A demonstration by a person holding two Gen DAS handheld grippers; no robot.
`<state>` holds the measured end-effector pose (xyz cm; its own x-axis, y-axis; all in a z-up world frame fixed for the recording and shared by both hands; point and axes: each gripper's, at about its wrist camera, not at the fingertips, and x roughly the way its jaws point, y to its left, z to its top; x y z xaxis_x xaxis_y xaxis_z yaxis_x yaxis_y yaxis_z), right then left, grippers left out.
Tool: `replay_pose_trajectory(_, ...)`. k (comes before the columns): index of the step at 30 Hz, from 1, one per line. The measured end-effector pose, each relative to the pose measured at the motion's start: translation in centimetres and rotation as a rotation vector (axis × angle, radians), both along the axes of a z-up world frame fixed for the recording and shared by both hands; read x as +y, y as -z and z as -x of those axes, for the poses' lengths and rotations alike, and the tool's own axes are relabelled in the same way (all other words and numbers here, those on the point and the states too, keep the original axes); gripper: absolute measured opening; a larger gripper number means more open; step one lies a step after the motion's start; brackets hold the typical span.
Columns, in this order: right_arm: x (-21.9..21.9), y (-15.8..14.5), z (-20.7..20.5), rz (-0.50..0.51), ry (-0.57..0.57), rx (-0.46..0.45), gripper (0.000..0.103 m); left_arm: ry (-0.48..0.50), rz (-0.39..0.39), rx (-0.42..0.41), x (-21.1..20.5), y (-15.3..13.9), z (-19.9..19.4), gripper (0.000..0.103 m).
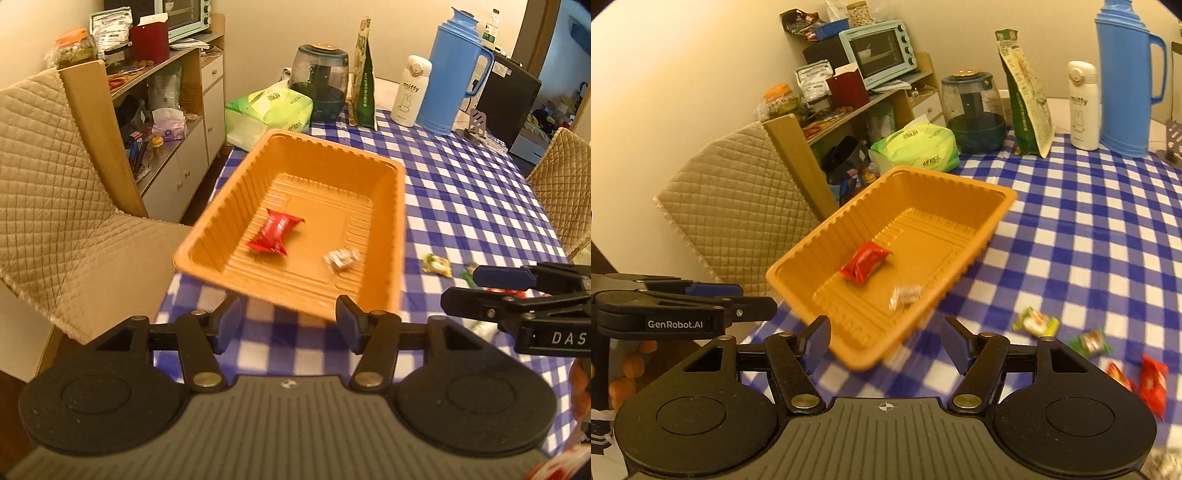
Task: Organize snacks
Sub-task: 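Withdraw both tools from the tray back toward the snacks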
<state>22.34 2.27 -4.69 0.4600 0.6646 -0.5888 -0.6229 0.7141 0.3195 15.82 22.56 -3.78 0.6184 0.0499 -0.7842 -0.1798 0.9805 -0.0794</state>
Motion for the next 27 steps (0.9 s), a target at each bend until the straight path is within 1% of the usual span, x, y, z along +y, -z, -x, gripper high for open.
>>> replay_pose_trajectory(7,-5.1,-0.3,3.6,0.004,-0.001,0.011,0.068,-0.016,0.016,-0.007,-4.6,-0.8,3.8,0.054)
replay_pose_trajectory(14,-10.2,0.4,6.5,0.026,0.019,0.022,0.069,0.0,0.021,0.0,-8.9,-0.5,6.8,0.054)
replay_pose_trajectory(21,-14.9,1.2,8.3,0.047,0.061,0.031,0.069,0.048,0.015,0.008,-12.9,0.3,8.7,0.054)
replay_pose_trajectory(27,-18.6,2.1,9.0,0.051,0.123,0.054,0.069,0.112,0.01,0.006,-16.0,1.1,9.3,0.054)
